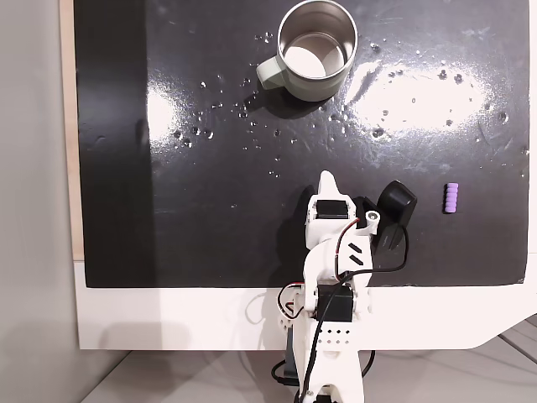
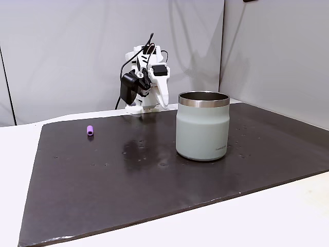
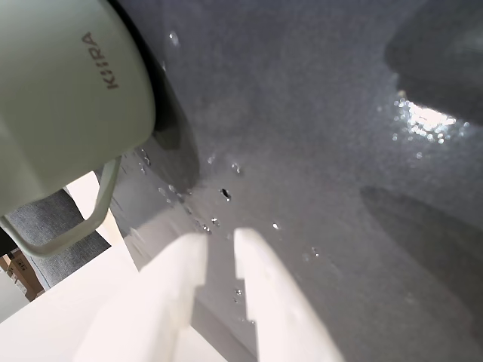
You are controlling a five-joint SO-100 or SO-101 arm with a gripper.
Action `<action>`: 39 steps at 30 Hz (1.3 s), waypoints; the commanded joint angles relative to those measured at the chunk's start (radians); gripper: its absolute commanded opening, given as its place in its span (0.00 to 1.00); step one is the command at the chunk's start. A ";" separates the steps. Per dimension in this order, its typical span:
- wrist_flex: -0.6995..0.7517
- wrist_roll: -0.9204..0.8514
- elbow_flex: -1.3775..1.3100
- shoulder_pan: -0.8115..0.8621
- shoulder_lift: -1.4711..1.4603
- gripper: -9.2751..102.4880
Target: Grasp a pengrip and put it in the cup.
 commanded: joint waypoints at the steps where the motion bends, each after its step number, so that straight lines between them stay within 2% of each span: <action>1: -0.032 -0.012 -0.002 -0.009 0.008 0.08; 12: -0.032 -0.032 -0.012 -0.020 0.008 0.08; 22: 0.074 0.015 -0.342 0.067 -0.018 0.08; 33: 0.172 0.104 -0.808 0.330 -0.471 0.08; 39: 0.325 0.146 -1.094 0.491 -0.790 0.08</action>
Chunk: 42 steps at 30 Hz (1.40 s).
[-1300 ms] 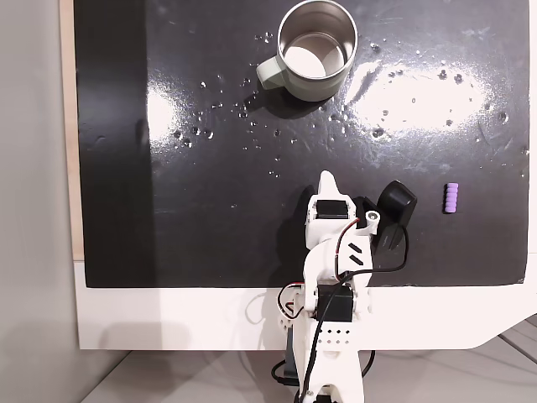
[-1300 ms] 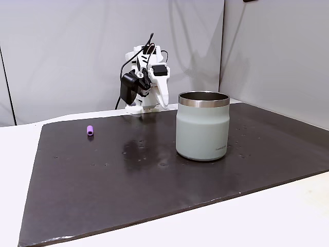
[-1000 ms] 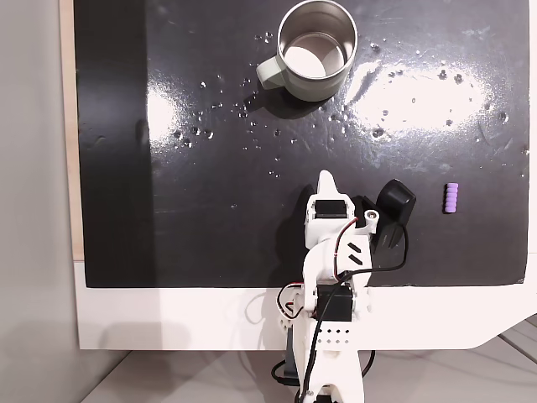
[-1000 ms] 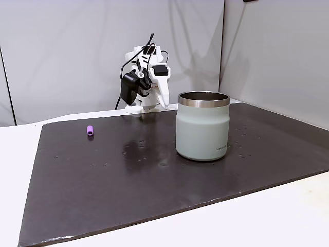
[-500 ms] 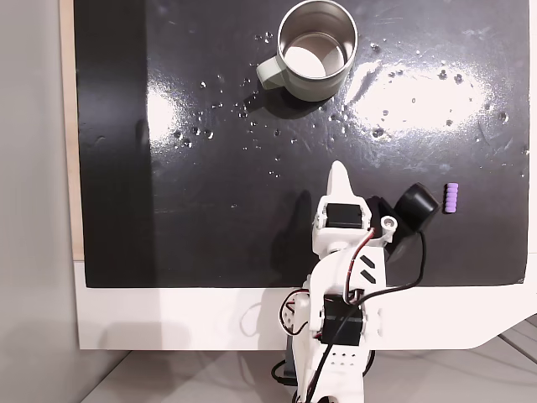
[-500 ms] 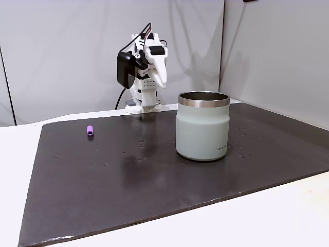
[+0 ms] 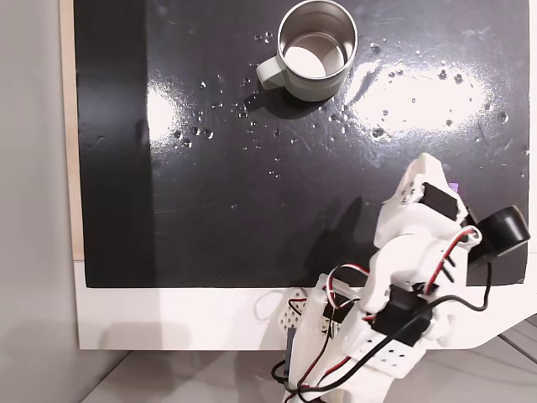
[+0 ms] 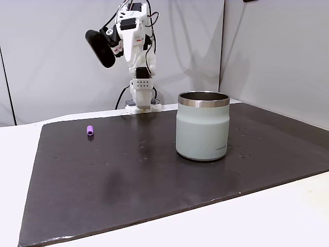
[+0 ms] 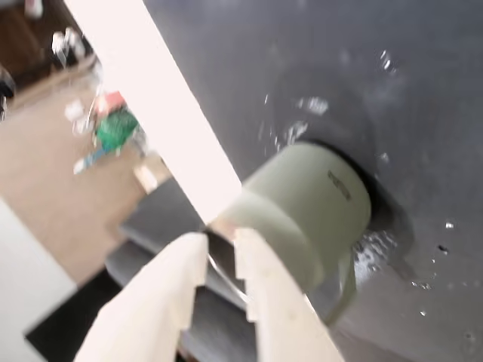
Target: Grasp a pengrip and put it in the cup.
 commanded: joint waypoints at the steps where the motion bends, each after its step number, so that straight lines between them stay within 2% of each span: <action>1: 0.092 0.020 -0.209 0.084 -0.176 0.09; 5: 0.210 0.055 -0.336 0.163 -0.359 0.13; 11: 0.368 0.143 -0.469 0.253 -0.577 0.24; 15: 0.426 0.186 -0.505 0.295 -0.693 0.31; 22: 0.439 0.204 -0.552 0.293 -0.839 0.36; 30: 0.437 0.204 -0.561 0.325 -1.002 0.37; 42: 0.359 0.187 -0.584 0.364 -1.172 0.35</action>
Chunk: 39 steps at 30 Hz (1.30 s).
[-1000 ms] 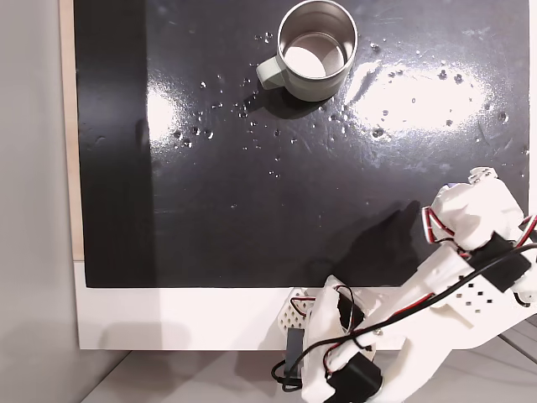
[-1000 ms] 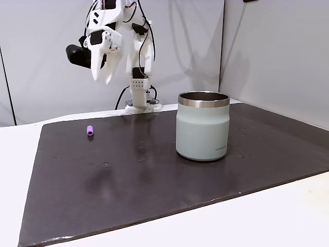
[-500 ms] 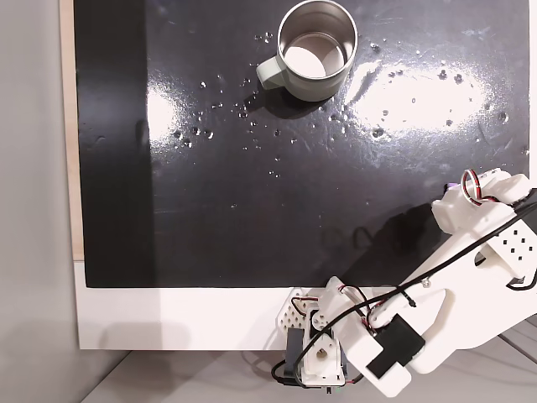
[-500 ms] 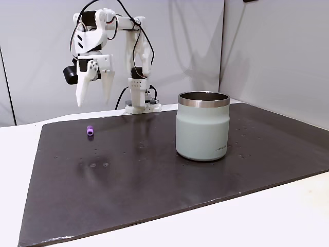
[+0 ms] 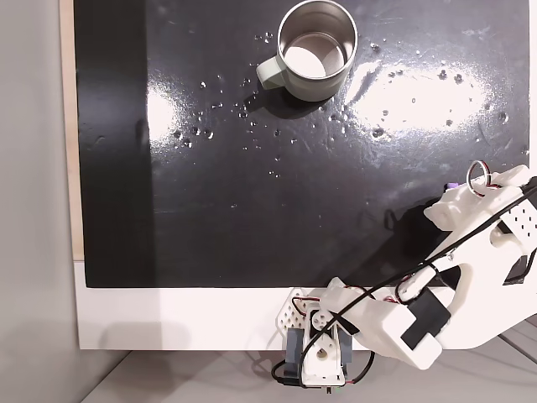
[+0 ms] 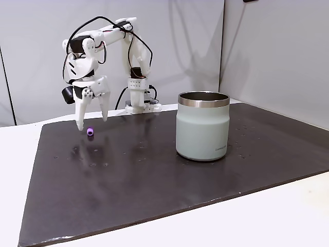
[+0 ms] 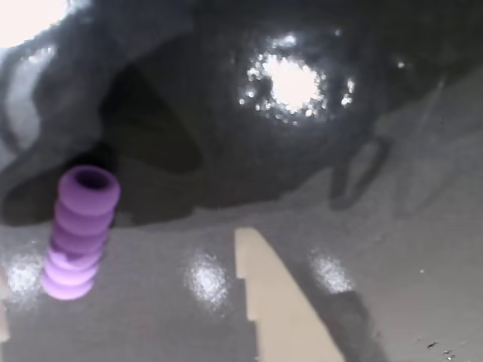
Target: Grasp a pengrip and put it in the cup.
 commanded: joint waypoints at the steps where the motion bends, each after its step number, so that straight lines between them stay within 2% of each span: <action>1: -0.012 -0.006 -0.052 0.009 -0.018 0.35; 9: -0.058 -0.012 -0.072 0.020 -0.110 0.31; 16: -0.041 -0.018 -0.118 0.018 -0.170 0.08; 26: -0.015 -0.031 -0.167 0.021 -0.175 0.08; 39: 0.229 -0.034 -0.439 -0.061 0.112 0.08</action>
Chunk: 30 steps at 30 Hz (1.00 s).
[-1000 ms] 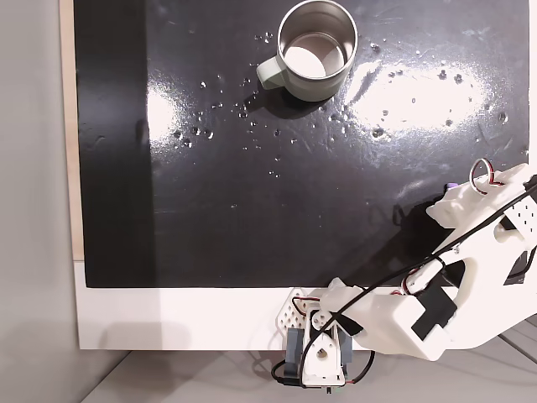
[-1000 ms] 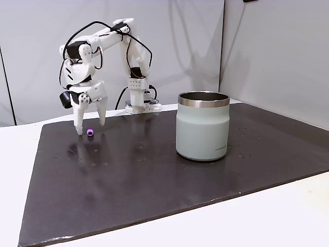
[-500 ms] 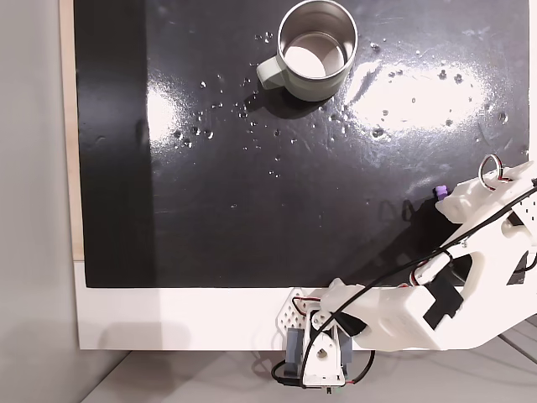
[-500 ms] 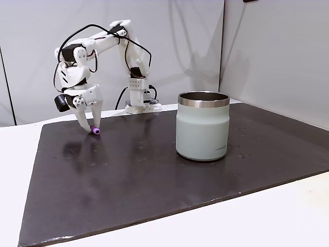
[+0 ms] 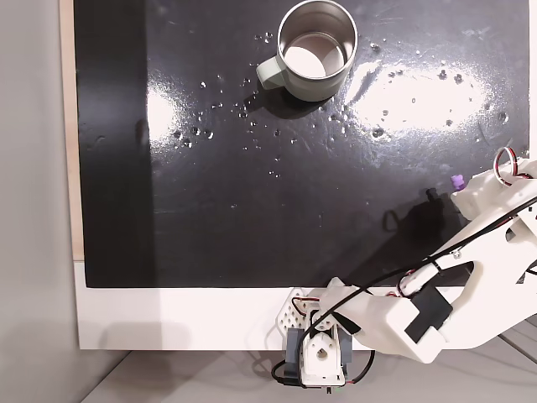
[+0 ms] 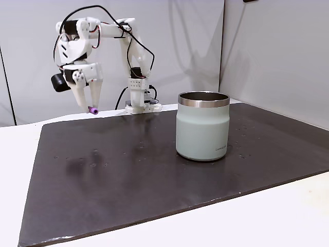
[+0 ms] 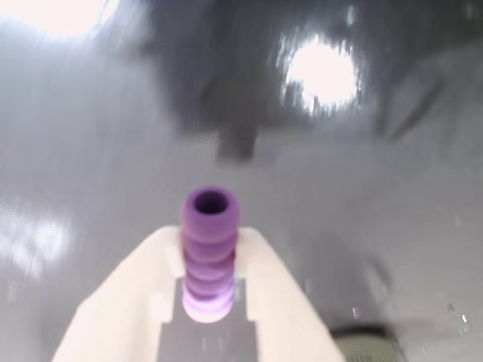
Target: Grasp a pengrip and put it in the cup.
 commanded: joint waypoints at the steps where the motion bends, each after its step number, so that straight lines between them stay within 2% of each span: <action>1: 0.058 -0.009 -0.114 -0.052 0.149 0.08; 5: 0.095 -0.015 -0.221 -0.155 0.249 0.08; 10: 0.095 -0.038 -0.359 -0.377 0.310 0.08; 18: 0.067 -0.015 -0.669 -0.655 0.144 0.08; 22: 0.066 -0.014 -0.841 -0.721 0.005 0.08; 30: 0.048 -0.014 -0.989 -0.772 -0.209 0.08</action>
